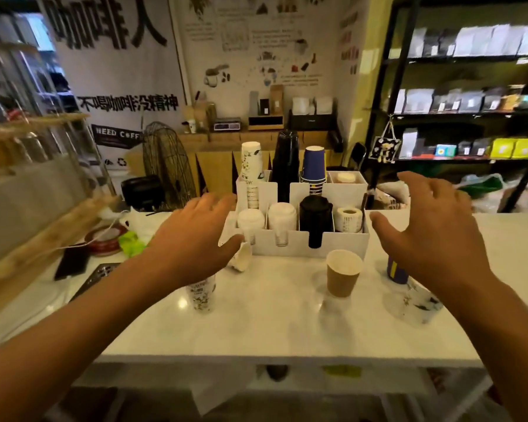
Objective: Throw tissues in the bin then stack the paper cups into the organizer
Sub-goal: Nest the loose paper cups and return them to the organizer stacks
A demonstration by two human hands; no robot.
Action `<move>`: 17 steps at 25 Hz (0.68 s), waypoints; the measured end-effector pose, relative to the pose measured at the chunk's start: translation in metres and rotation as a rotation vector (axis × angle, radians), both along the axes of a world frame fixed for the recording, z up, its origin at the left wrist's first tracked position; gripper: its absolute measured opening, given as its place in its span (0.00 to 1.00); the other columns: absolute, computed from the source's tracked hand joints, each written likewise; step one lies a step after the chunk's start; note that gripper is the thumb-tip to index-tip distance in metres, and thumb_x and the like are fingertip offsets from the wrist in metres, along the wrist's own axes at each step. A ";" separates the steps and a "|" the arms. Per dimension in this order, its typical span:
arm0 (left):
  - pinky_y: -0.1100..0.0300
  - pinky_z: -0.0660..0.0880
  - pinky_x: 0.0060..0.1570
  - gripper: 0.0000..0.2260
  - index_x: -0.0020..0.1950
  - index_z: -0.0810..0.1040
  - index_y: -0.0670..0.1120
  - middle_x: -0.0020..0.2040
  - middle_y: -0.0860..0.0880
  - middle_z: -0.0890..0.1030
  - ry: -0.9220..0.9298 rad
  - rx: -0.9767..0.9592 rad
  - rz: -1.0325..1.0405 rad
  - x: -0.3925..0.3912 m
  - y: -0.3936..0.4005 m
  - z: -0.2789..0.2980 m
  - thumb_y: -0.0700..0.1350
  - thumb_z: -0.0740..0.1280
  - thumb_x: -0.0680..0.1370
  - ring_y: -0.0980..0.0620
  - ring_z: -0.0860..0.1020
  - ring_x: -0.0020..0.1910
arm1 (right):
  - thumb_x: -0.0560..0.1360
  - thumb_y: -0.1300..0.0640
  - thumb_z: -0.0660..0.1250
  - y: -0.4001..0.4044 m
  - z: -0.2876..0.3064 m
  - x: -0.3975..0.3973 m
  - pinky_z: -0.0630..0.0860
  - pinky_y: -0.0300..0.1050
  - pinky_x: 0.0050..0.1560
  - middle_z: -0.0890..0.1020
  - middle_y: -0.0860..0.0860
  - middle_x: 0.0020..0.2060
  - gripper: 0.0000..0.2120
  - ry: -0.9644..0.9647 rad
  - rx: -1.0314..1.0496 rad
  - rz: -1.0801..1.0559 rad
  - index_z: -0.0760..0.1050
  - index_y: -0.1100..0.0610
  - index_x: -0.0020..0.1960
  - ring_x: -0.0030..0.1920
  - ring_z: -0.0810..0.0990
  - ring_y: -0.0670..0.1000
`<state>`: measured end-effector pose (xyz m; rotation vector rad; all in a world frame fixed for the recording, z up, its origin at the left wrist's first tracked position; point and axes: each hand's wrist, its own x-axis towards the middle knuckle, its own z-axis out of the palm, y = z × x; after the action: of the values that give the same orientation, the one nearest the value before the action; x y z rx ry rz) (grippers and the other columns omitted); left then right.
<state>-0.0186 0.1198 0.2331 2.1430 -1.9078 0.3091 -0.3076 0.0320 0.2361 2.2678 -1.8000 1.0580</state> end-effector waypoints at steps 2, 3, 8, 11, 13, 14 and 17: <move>0.48 0.68 0.69 0.32 0.79 0.56 0.51 0.77 0.47 0.65 0.109 -0.041 0.042 0.032 0.012 -0.012 0.60 0.62 0.79 0.45 0.65 0.74 | 0.74 0.43 0.68 0.000 -0.002 0.028 0.70 0.64 0.64 0.70 0.60 0.72 0.33 0.019 0.014 0.014 0.63 0.51 0.75 0.71 0.65 0.65; 0.48 0.68 0.69 0.32 0.79 0.57 0.51 0.78 0.47 0.65 0.168 -0.057 0.064 0.045 0.017 -0.020 0.60 0.62 0.79 0.45 0.65 0.74 | 0.74 0.43 0.68 0.001 -0.003 0.041 0.70 0.64 0.64 0.70 0.59 0.72 0.33 0.021 0.020 0.020 0.62 0.51 0.75 0.71 0.65 0.64; 0.51 0.67 0.69 0.32 0.80 0.58 0.51 0.77 0.48 0.66 0.361 -0.069 0.120 0.114 0.035 -0.054 0.59 0.64 0.79 0.48 0.65 0.74 | 0.74 0.42 0.69 0.005 -0.015 0.122 0.68 0.65 0.67 0.67 0.58 0.75 0.35 0.026 0.073 0.067 0.60 0.49 0.76 0.74 0.62 0.64; 0.53 0.66 0.69 0.31 0.79 0.60 0.51 0.76 0.48 0.67 0.427 -0.103 0.124 0.143 0.031 -0.062 0.58 0.64 0.79 0.48 0.66 0.74 | 0.74 0.42 0.69 0.004 -0.026 0.152 0.67 0.64 0.68 0.67 0.57 0.75 0.35 0.011 0.121 0.073 0.61 0.50 0.77 0.74 0.62 0.63; 0.56 0.67 0.64 0.29 0.78 0.61 0.51 0.75 0.49 0.68 0.476 -0.115 0.123 0.160 0.024 -0.069 0.57 0.65 0.79 0.50 0.70 0.70 | 0.74 0.42 0.70 0.000 -0.034 0.166 0.67 0.64 0.68 0.68 0.57 0.74 0.35 -0.003 0.130 0.079 0.62 0.51 0.76 0.74 0.64 0.62; 0.57 0.67 0.61 0.29 0.78 0.62 0.52 0.75 0.50 0.69 0.514 -0.116 0.125 0.167 0.019 -0.073 0.57 0.65 0.79 0.51 0.71 0.68 | 0.74 0.42 0.70 -0.004 -0.039 0.172 0.68 0.64 0.68 0.68 0.56 0.74 0.35 -0.007 0.135 0.081 0.62 0.51 0.76 0.74 0.64 0.62; 0.60 0.68 0.60 0.27 0.76 0.64 0.55 0.73 0.53 0.72 0.695 -0.121 0.092 0.183 -0.001 -0.084 0.56 0.67 0.78 0.55 0.71 0.64 | 0.74 0.42 0.70 -0.019 -0.057 0.182 0.68 0.63 0.68 0.67 0.55 0.75 0.35 -0.027 0.159 0.090 0.62 0.50 0.76 0.74 0.64 0.61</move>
<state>0.1644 0.1185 0.1487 1.9099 -1.3575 -0.2721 -0.1252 0.0130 0.1788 2.4583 -1.8717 0.9958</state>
